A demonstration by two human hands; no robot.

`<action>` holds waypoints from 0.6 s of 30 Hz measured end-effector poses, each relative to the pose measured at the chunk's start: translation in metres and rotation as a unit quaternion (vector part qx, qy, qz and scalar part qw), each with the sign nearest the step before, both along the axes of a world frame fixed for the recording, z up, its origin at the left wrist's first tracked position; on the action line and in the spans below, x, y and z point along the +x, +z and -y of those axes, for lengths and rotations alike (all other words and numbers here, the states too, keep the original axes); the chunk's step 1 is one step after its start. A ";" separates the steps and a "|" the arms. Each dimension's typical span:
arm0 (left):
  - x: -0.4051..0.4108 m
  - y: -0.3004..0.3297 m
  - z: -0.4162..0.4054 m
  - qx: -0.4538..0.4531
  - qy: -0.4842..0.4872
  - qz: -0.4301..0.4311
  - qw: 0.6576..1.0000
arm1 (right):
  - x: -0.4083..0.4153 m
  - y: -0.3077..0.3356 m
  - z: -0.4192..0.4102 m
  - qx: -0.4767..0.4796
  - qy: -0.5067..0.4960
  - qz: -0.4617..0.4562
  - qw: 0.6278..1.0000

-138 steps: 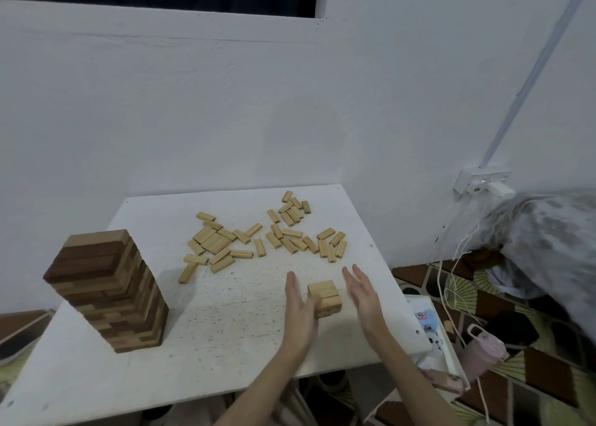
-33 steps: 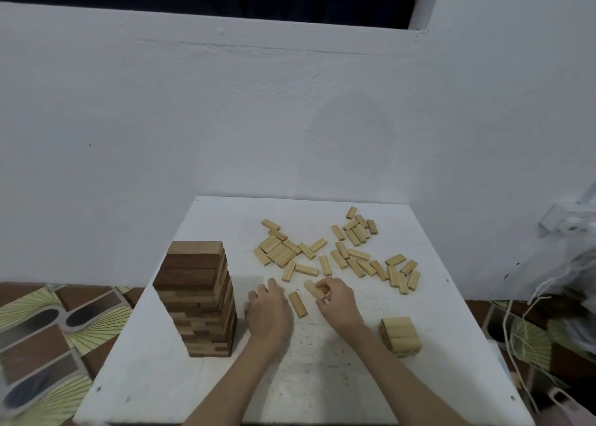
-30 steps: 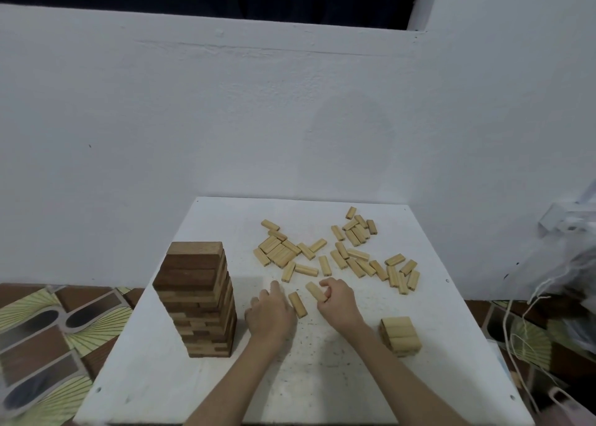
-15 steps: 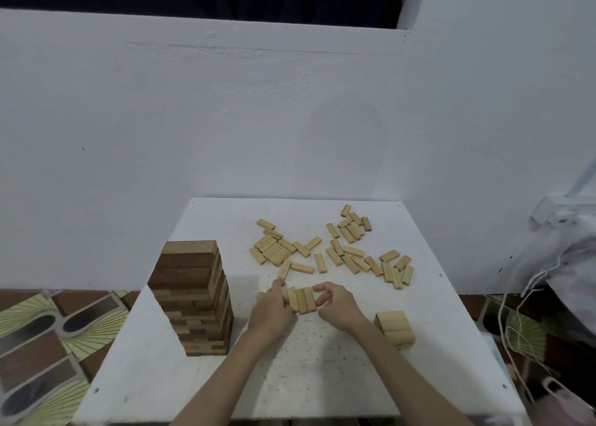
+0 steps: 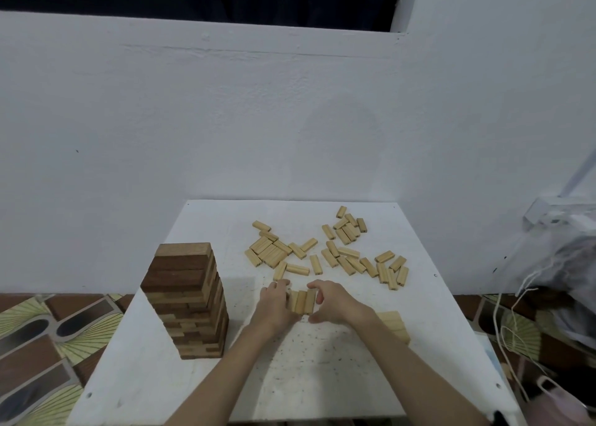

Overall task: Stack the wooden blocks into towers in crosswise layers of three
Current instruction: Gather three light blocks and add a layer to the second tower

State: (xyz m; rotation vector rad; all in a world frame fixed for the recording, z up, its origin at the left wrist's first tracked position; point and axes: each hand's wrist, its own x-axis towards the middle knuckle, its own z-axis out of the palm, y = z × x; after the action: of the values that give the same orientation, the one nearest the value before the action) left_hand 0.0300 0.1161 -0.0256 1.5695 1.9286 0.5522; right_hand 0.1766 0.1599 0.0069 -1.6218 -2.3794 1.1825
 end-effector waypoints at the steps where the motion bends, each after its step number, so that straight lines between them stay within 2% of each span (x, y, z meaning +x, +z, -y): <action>1: 0.000 0.000 0.000 -0.001 0.002 0.000 1.000 | 0.000 0.000 0.000 0.005 0.003 -0.001 1.000; 6: 0.003 -0.002 0.004 -0.015 0.009 0.005 1.000 | -0.001 -0.001 0.001 0.027 0.012 -0.007 1.000; 10: -0.002 -0.002 0.004 -0.031 -0.004 -0.004 0.999 | 0.000 -0.001 -0.003 0.002 0.016 0.000 1.000; 18: -0.009 0.002 -0.001 -0.011 -0.024 -0.038 0.999 | 0.000 -0.003 -0.008 -0.007 0.021 0.010 1.000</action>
State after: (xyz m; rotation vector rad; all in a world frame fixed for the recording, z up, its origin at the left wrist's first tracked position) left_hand 0.0209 0.1168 -0.0241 1.6395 1.9395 0.4557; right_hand 0.1770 0.1684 0.0035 -1.6031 -2.4341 1.1972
